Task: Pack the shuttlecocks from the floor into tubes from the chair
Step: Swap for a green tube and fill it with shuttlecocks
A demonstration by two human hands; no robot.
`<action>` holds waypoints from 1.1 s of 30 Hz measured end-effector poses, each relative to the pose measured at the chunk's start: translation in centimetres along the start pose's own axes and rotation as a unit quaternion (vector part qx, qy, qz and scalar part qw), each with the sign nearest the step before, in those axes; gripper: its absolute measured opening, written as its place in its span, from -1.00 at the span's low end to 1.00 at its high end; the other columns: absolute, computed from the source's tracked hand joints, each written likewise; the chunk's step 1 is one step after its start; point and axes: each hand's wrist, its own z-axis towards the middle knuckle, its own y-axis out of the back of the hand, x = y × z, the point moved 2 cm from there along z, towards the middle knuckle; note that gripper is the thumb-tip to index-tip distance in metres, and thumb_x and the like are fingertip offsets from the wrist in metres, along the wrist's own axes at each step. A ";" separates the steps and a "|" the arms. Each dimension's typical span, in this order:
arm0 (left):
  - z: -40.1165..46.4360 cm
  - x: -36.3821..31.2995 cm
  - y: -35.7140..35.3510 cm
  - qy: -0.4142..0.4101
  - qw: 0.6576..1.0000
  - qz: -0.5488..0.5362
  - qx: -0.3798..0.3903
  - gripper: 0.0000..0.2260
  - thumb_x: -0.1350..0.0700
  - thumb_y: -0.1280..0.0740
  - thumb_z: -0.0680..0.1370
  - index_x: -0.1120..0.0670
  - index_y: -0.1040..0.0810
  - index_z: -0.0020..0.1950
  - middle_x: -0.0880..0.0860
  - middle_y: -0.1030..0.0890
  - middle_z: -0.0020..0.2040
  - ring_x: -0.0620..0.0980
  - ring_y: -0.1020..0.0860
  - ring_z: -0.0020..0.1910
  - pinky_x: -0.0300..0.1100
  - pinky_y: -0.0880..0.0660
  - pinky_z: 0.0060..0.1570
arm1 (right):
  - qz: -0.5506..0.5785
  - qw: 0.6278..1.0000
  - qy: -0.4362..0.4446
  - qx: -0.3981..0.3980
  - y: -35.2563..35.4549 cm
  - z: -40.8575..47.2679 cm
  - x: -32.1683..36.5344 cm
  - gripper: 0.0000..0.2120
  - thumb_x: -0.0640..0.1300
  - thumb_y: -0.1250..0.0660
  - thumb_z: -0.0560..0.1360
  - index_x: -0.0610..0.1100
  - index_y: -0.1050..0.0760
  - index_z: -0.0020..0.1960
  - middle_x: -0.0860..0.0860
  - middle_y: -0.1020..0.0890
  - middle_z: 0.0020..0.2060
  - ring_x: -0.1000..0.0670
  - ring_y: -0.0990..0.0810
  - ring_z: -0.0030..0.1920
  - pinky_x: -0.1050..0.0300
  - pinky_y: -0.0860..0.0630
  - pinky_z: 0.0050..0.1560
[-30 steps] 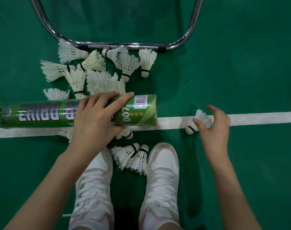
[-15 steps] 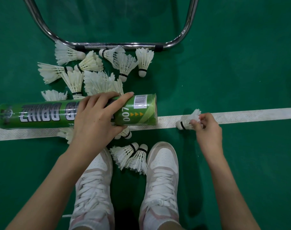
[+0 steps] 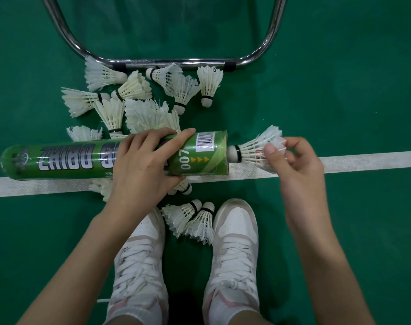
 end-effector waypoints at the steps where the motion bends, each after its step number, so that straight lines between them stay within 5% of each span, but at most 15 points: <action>1: 0.0 0.0 0.0 -0.001 1.000 0.000 -0.001 -0.29 0.03 -0.54 0.27 -0.07 -0.39 0.39 0.07 -0.54 0.17 0.18 -0.48 0.11 0.06 -0.27 0.14 | -0.003 1.000 -0.002 0.009 -0.5 -0.2 0.0 -0.89 -0.20 -0.31 0.51 -0.09 -0.40 -0.15 0.06 -0.39 -0.46 0.08 -0.36 -0.33 0.45 -0.37 -0.29; 5: -0.1 -0.1 0.1 -0.001 1.000 -0.002 -0.003 -0.30 0.02 -0.53 0.28 -0.07 -0.38 0.39 0.07 -0.54 0.17 0.17 -0.48 0.12 0.05 -0.26 0.15 | -0.002 0.999 -0.019 0.035 -2.1 -0.6 -0.6 -0.92 -0.14 -0.33 0.50 -0.08 -0.42 -0.12 0.02 -0.30 -0.45 0.01 -0.29 -0.30 0.29 -0.34 -0.22; 10: 0.0 0.0 0.0 0.002 1.000 0.000 -0.004 -0.28 0.03 -0.53 0.27 -0.08 -0.38 0.40 0.07 -0.53 0.17 0.17 -0.48 0.12 0.03 -0.25 0.15 | 0.056 0.993 -0.022 0.101 -3.4 -1.3 -0.4 -0.88 -0.19 -0.31 0.49 -0.19 -0.45 0.01 0.00 -0.63 -0.27 0.11 -0.58 -0.21 0.35 -0.49 -0.13; 17: 0.0 0.0 0.0 0.005 1.000 0.002 -0.008 -0.29 0.00 -0.54 0.27 -0.09 -0.38 0.39 0.07 -0.54 0.17 0.17 -0.49 0.11 0.05 -0.28 0.14 | 0.030 0.996 -0.012 0.084 -4.6 -1.7 -0.4 -0.67 -0.28 -0.48 0.34 -0.04 -0.43 -0.02 0.03 -0.66 -0.11 0.14 -0.63 -0.10 0.31 -0.53 -0.09; 24: -0.1 0.2 0.1 0.003 1.000 0.001 -0.008 -0.28 0.02 -0.54 0.27 -0.08 -0.37 0.40 0.06 -0.53 0.18 0.16 -0.48 0.12 0.04 -0.28 0.14 | 0.004 0.998 -0.021 0.059 -5.2 -1.2 -0.8 -0.63 -0.37 -0.47 0.33 0.00 -0.41 -0.08 0.01 -0.64 -0.16 0.14 -0.63 -0.16 0.30 -0.56 -0.12; 33: -0.1 0.1 0.0 0.002 1.000 0.003 -0.005 -0.28 0.01 -0.53 0.28 -0.09 -0.37 0.40 0.05 -0.53 0.18 0.15 -0.48 0.13 0.03 -0.28 0.14 | 0.044 0.989 -0.050 0.133 -5.1 -0.9 -1.0 -0.76 -0.40 -0.37 0.41 -0.13 -0.48 -0.02 -0.02 -0.66 -0.19 0.11 -0.64 -0.16 0.27 -0.56 -0.07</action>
